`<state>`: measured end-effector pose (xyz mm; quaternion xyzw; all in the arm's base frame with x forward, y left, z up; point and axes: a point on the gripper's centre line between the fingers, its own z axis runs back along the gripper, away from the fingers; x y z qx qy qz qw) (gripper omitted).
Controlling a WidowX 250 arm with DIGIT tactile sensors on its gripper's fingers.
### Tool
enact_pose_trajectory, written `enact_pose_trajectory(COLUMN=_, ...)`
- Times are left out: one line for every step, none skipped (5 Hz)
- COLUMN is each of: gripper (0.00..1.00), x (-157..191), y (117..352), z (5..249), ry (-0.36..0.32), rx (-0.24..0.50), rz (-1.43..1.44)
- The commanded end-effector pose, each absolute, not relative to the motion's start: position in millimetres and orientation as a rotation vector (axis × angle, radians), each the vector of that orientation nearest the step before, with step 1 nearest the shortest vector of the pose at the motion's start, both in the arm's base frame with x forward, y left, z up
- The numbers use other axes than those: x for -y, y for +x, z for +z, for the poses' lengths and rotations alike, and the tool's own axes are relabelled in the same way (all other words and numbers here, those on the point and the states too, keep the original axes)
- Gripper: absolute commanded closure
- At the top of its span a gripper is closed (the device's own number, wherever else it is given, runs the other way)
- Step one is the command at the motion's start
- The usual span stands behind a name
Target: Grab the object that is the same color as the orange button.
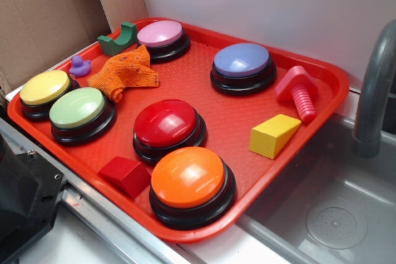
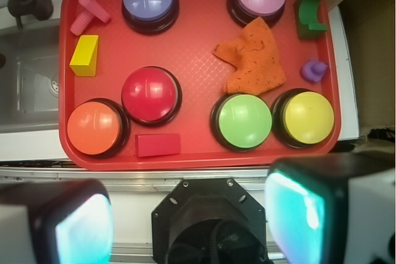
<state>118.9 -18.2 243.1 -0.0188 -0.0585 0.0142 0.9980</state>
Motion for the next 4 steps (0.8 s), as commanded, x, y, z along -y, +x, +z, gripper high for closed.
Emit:
enact_pose_trajectory(gripper=0.0, x=18, y=119, z=243, ry=-0.038, rx=0.117, rz=0.028)
enact_pose_trajectory(gripper=0.0, x=-1, y=124, z=227, ry=-0.051, rx=0.134, rz=-0.019)
enact_pose_trajectory(gripper=0.0, x=-23, y=129, z=212, ry=-0.018, rx=0.172, rz=-0.026)
enact_pose_trajectory(gripper=0.0, x=-45, y=139, z=192, ry=0.002, rx=0.207, rz=0.025)
